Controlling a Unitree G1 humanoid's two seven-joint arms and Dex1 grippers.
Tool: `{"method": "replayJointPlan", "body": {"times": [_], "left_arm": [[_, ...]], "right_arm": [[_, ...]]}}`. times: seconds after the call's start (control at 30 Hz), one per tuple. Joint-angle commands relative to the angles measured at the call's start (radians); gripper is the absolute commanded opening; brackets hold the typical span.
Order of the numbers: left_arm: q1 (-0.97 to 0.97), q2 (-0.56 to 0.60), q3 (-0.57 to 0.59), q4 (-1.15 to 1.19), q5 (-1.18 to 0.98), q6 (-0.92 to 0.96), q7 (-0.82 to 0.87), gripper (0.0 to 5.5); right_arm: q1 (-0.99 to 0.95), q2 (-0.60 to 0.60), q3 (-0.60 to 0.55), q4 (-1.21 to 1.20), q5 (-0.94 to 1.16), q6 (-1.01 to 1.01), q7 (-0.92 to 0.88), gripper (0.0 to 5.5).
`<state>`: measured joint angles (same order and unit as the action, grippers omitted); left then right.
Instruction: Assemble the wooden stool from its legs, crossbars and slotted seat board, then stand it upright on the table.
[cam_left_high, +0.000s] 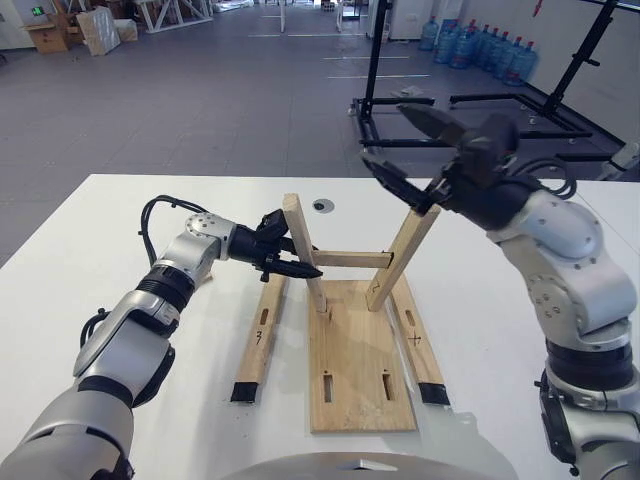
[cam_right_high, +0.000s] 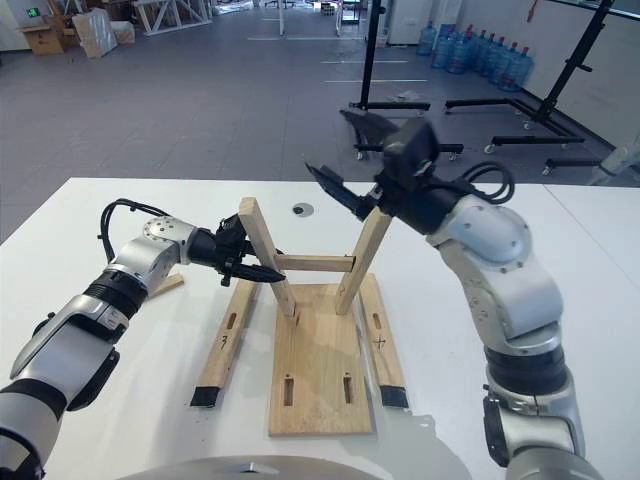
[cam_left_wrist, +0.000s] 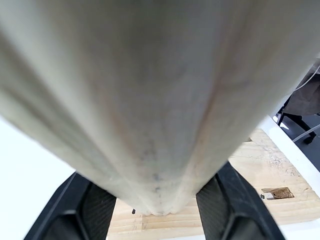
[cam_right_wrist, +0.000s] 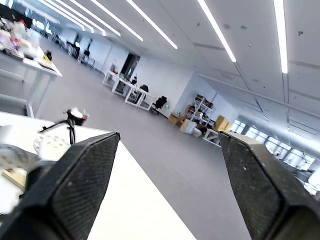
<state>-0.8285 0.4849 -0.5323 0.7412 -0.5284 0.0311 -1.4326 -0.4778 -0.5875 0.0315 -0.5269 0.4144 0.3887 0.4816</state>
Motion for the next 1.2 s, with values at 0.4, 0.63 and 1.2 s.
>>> {"method": "replayJointPlan", "body": {"times": [0.4,0.63,1.2], "left_arm": [[0.131,0.042,-0.129,0.054,0.283,0.030,0.030,2.09],[0.137,0.040,-0.127,0.042,0.293,0.032,0.024,2.09],[0.103,0.043,-0.148,0.087,0.334,0.004,0.013,2.09]], "right_arm": [[0.185,-0.088,0.669,0.124,-0.886,0.055,0.053,3.62],[0.257,-0.065,0.692,0.114,-0.918,0.178,0.159,3.62],[-0.044,0.127,-0.085,0.000,-0.195,-0.166,0.012,3.62]]}}
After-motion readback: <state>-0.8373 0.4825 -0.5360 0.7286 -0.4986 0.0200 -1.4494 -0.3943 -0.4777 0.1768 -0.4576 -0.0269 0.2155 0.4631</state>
